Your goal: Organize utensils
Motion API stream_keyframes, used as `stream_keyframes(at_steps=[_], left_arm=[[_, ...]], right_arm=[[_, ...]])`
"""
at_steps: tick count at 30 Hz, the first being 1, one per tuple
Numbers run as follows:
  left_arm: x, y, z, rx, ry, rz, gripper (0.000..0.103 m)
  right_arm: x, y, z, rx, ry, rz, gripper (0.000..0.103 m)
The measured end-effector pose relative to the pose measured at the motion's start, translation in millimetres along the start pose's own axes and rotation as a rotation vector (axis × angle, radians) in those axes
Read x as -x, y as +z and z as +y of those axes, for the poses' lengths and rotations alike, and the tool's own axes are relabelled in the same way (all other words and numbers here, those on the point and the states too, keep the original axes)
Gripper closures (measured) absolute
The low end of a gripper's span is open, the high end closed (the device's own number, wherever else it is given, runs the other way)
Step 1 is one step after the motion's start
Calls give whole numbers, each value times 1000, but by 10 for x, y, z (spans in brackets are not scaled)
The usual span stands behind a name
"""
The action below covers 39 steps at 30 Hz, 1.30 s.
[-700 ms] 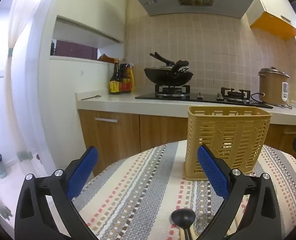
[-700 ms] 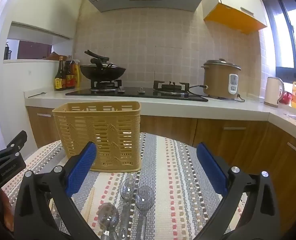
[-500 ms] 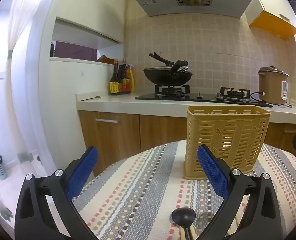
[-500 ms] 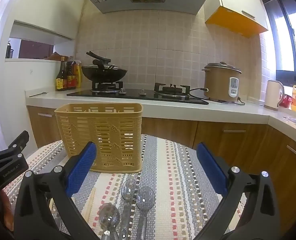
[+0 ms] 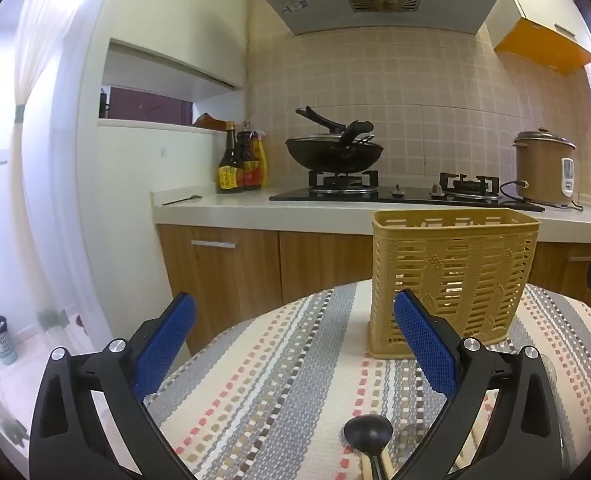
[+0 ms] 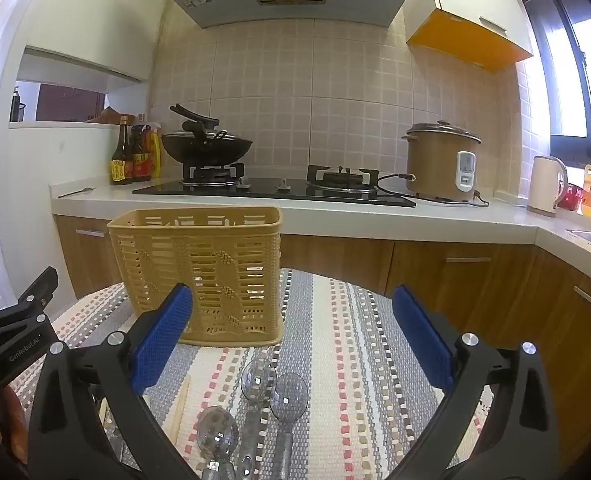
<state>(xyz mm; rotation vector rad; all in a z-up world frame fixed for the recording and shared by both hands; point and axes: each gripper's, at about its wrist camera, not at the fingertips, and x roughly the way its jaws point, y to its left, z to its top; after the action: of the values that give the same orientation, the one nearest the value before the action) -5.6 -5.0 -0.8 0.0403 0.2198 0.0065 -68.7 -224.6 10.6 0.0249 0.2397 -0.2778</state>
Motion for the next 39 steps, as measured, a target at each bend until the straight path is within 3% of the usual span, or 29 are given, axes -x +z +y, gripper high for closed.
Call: stream_keyframes(at_steps=[39], left_arm=[[-18, -12, 33, 7, -7, 12, 7]], right_arm=[[-2, -5, 24, 4, 7, 3, 7]])
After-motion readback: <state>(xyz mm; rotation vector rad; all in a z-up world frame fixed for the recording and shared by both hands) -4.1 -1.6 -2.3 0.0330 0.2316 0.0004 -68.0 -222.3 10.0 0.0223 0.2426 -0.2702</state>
